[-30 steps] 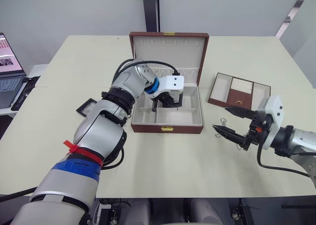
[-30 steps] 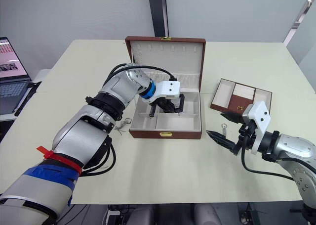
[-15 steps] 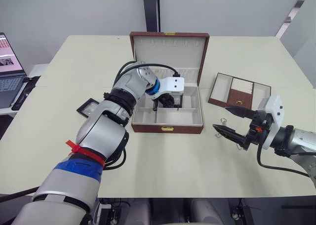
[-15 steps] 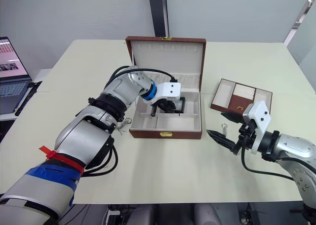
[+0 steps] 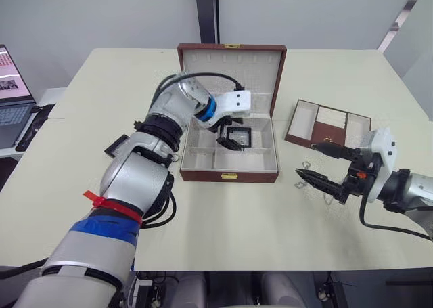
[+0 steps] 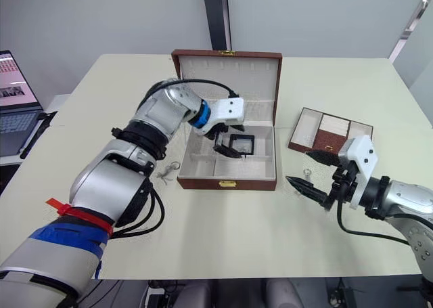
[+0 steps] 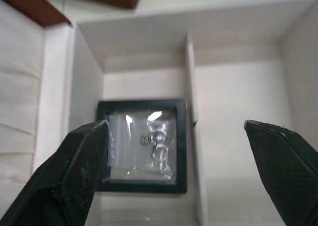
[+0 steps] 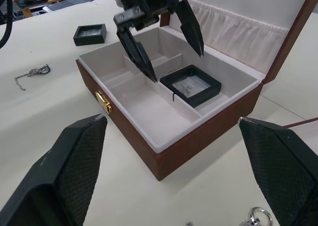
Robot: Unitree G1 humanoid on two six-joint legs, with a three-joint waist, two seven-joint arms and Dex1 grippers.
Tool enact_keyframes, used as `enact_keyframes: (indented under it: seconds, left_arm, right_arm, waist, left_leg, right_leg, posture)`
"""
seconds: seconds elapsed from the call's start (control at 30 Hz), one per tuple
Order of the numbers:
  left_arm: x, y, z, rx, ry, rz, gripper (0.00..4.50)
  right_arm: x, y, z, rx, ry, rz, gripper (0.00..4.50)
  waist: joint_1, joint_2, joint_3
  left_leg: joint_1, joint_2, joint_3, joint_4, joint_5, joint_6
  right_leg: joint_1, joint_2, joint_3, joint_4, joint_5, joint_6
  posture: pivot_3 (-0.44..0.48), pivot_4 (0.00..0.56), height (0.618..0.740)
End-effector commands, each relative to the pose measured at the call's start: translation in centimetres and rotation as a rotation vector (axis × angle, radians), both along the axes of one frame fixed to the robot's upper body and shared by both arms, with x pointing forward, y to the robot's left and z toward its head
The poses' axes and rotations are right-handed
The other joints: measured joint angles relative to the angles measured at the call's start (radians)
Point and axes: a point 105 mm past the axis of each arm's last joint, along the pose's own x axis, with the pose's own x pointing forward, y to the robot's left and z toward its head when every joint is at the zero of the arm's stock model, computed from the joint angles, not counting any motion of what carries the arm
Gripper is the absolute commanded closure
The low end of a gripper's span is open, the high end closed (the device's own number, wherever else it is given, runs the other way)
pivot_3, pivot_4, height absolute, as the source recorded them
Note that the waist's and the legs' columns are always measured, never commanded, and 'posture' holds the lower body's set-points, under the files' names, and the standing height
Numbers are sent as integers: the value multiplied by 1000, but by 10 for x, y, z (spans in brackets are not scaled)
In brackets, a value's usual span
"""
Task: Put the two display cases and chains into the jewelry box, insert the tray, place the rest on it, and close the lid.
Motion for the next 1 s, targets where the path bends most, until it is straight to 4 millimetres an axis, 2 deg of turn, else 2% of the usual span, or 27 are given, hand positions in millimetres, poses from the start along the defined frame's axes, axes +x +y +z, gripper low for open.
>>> enact_keyframes:
  seconds: [0.03, 0.13, 0.2, 0.27, 0.37, 0.47, 0.7, 0.73, 0.8, 0.93, 1.0]
  left_arm:
    - [-19, 20, 41, -181, 27, -55, 10]
    - [-41, 57, 51, -302, 85, -19, 10]
    - [-58, 85, 49, -340, 120, 45, 10]
    - [-73, 120, 39, -355, 126, 167, 10]
    - [-87, 152, 29, -367, 115, 329, 10]
    - [-100, 199, 9, -336, 74, 541, 10]
    - [-140, 266, -22, -354, 37, 901, 10]
    - [-143, 269, -24, -360, 34, 927, 10]
    - [-154, 287, -37, -333, 8, 1010, 10]
    - [-167, 322, -50, -319, -132, 1153, 10]
    - [-177, 336, -61, -297, -144, 1228, 10]
  right_arm:
    - [-2, -20, 10, -12, -34, -28, 0]
    - [-1, -41, 5, -22, -2, -68, 0]
    - [0, -58, 0, -29, 28, -101, 0]
    - [3, -78, -8, -45, 57, -142, 0]
    - [6, -97, -14, -28, 76, -184, 0]
    - [11, -117, -24, 2, 88, -248, 0]
    - [17, -144, -56, 42, 130, -344, 0]
    - [17, -146, -57, 40, 129, -346, 0]
    - [20, -151, -59, 26, 115, -365, 0]
    - [24, -161, -64, 0, 100, -401, 0]
    - [25, -166, -65, -3, 97, -423, 0]
  waist:
    - [-4, 0, 0]
    - [-14, 1, -1]
    - [-23, 2, -1]
    - [-24, 2, -1]
    - [-21, 1, -1]
    - [-18, 2, -1]
    - [-7, 2, -1]
    - [-6, 2, -1]
    - [-4, 2, -2]
    - [-4, 3, -2]
    - [-4, 3, -2]
  left_leg:
    - [0, 0, 0, 0, 0, 0]
    - [1, 2, 0, -1, 2, -3]
    - [1, 2, 0, -1, 2, -3]
    - [2, 3, -1, 0, 2, -3]
    - [2, 3, -2, 0, 1, -2]
    - [3, 2, -3, 1, 0, 0]
    - [4, 2, -3, 0, 0, 0]
    - [4, 1, -3, 0, 0, 0]
    - [4, 1, -4, 0, 0, 0]
    - [7, 1, -3, -1, 0, 0]
    - [7, 1, -3, -1, 0, 0]
  right_leg:
    - [0, 0, 0, 0, 0, 0]
    - [0, 0, 1, 0, 0, 0]
    - [1, 0, 1, 1, 0, 0]
    - [1, 0, 1, 1, 0, 0]
    - [2, 0, 1, 1, 0, 0]
    - [5, -2, 1, 0, 0, 0]
    - [6, -7, 1, -3, 0, 0]
    - [6, -8, 1, -2, 0, 0]
    - [7, -8, 1, -2, 0, 0]
    - [9, -8, 1, -3, 0, 0]
    - [9, -8, 1, -3, 0, 0]
  posture:
    - [0, 150, 740]
    - [0, 150, 740]
    - [0, 150, 740]
    - [0, 150, 740]
    - [0, 150, 740]
    - [0, 150, 740]
    - [0, 150, 740]
    - [0, 150, 740]
    - [0, 150, 740]
    - [0, 150, 740]
    - [0, 150, 740]
